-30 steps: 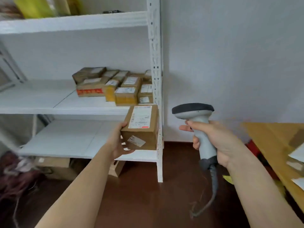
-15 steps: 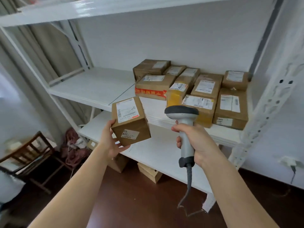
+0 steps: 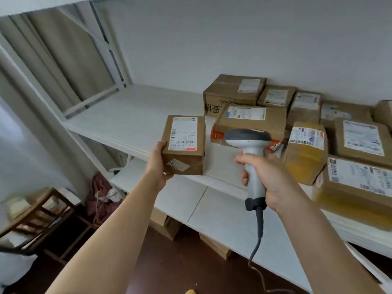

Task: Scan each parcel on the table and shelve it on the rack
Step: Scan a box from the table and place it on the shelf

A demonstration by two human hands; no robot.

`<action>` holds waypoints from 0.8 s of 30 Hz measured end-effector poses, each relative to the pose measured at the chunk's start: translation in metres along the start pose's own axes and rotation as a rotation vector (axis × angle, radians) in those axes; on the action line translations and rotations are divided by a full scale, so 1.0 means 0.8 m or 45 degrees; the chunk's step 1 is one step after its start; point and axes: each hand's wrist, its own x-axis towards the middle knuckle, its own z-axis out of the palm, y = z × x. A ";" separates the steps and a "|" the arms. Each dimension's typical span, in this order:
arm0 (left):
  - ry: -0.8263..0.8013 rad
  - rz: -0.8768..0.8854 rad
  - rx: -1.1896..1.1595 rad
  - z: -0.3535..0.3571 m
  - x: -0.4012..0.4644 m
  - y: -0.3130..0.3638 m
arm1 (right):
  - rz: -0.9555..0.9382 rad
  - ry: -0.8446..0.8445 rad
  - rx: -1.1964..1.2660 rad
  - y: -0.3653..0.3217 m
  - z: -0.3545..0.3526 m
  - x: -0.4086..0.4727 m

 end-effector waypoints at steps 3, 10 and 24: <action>-0.088 0.003 0.100 0.017 0.082 0.038 | -0.045 0.138 0.033 -0.012 0.032 0.042; -0.195 0.033 0.335 0.070 0.206 0.090 | -0.111 0.373 0.103 -0.041 0.085 0.095; 0.132 0.256 0.059 0.127 0.156 0.053 | -0.161 0.573 0.105 -0.042 0.069 0.038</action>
